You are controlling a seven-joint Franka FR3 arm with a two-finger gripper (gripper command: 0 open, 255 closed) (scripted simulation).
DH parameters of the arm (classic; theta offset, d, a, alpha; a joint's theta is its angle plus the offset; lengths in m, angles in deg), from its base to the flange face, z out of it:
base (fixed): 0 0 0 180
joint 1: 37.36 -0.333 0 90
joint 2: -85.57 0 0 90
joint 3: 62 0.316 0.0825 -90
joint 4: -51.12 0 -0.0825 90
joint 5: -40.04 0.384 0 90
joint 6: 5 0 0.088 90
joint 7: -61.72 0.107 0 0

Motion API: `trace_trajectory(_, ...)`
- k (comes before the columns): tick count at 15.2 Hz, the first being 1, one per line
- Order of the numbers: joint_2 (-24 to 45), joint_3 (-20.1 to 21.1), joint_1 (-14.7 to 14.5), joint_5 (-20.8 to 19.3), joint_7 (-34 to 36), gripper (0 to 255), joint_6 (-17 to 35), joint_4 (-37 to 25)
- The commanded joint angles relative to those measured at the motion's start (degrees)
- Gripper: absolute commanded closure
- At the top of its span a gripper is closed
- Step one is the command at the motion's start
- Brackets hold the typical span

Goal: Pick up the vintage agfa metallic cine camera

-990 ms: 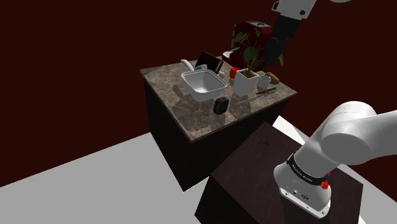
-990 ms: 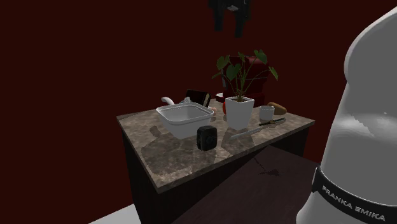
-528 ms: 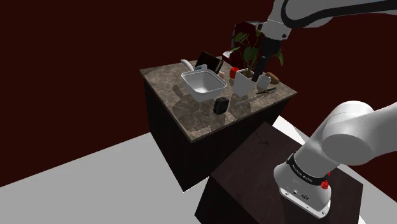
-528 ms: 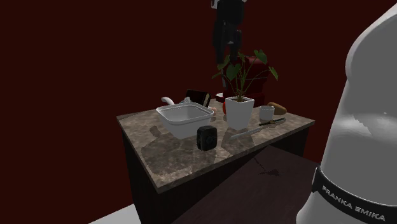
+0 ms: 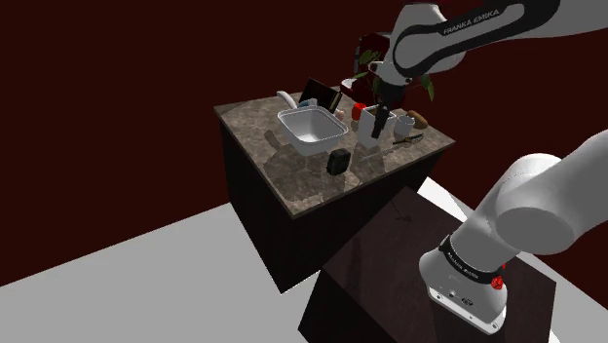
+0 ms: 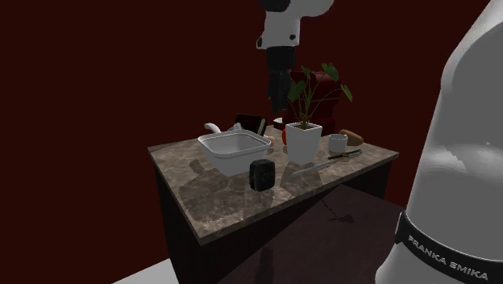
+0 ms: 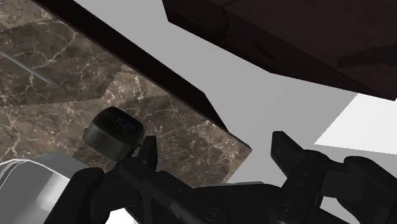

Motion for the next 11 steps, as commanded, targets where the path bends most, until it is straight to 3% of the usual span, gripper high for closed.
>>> trace_trajectory(1, 4.57, -1.41, -0.76, 0.16, -4.16, 0, 3.62, -0.99)
trace_trajectory(6, 17.16, -3.78, -2.34, 3.23, -14.97, 0, 12.03, -4.88)
trace_trajectory(11, 30.05, -3.07, -1.83, 8.57, -26.29, 0, 18.65, -10.71)
